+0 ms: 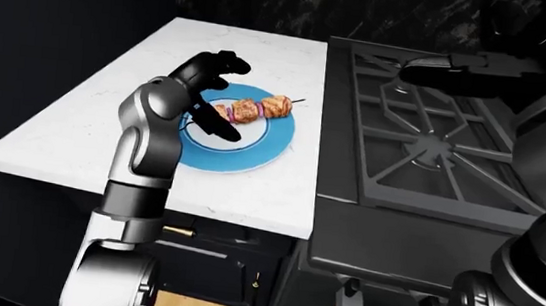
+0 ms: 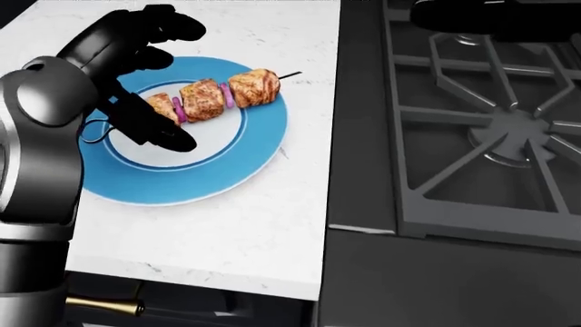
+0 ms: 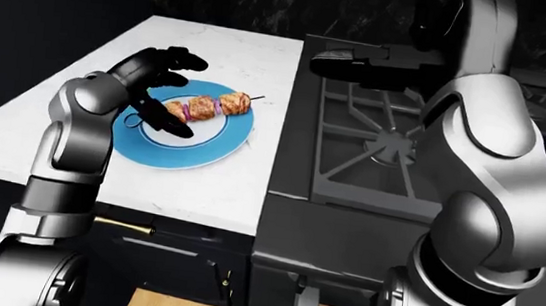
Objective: Pick the skewer from the plate and place it in the pan.
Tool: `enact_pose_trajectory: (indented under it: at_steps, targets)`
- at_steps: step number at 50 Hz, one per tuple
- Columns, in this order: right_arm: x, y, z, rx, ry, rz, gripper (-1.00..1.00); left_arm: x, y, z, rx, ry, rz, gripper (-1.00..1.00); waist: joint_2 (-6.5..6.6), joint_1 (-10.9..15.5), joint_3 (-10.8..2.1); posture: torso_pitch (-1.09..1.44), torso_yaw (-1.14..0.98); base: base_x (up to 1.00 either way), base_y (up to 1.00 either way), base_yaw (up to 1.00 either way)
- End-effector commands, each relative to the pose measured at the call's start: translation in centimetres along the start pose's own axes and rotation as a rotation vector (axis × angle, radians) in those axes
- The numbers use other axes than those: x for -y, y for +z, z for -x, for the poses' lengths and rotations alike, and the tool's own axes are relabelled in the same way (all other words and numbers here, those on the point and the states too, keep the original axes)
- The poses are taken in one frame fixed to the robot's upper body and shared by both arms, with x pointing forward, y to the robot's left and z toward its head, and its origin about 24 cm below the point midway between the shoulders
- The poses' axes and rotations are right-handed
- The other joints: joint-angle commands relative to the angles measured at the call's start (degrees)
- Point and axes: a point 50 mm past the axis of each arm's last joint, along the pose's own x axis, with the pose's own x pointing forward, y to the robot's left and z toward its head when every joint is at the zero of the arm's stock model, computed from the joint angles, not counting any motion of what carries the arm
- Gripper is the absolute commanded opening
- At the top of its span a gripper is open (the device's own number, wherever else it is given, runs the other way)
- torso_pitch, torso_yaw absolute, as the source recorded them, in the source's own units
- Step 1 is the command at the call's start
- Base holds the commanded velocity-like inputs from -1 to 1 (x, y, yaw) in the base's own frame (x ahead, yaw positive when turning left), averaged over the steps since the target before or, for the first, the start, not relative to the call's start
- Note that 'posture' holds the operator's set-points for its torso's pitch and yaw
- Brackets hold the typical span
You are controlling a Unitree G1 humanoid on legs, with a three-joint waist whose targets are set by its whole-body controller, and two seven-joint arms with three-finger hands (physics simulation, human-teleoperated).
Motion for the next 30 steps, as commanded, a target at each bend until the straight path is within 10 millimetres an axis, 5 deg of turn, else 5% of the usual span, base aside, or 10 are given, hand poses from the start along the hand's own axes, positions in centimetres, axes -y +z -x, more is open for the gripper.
enact_pose_trajectory:
  at_steps: [1, 30]
  targets:
    - [0.22, 1.51, 0.22, 0.080, -0.013, -0.006, 1.00, -1.54, 1.79, 0.49, 0.070, 0.077, -0.029, 0.42, -0.01, -0.01, -1.71, 0.00, 0.00, 0.00, 0.00, 0.00]
    - [0.37, 1.66, 0.26, 0.085, -0.016, -0.010, 1.00, -0.61, 1.06, -0.30, 0.073, 0.130, -0.068, 0.29, -0.03, 0.05, -1.75, 0.00, 0.00, 0.00, 0.00, 0.00]
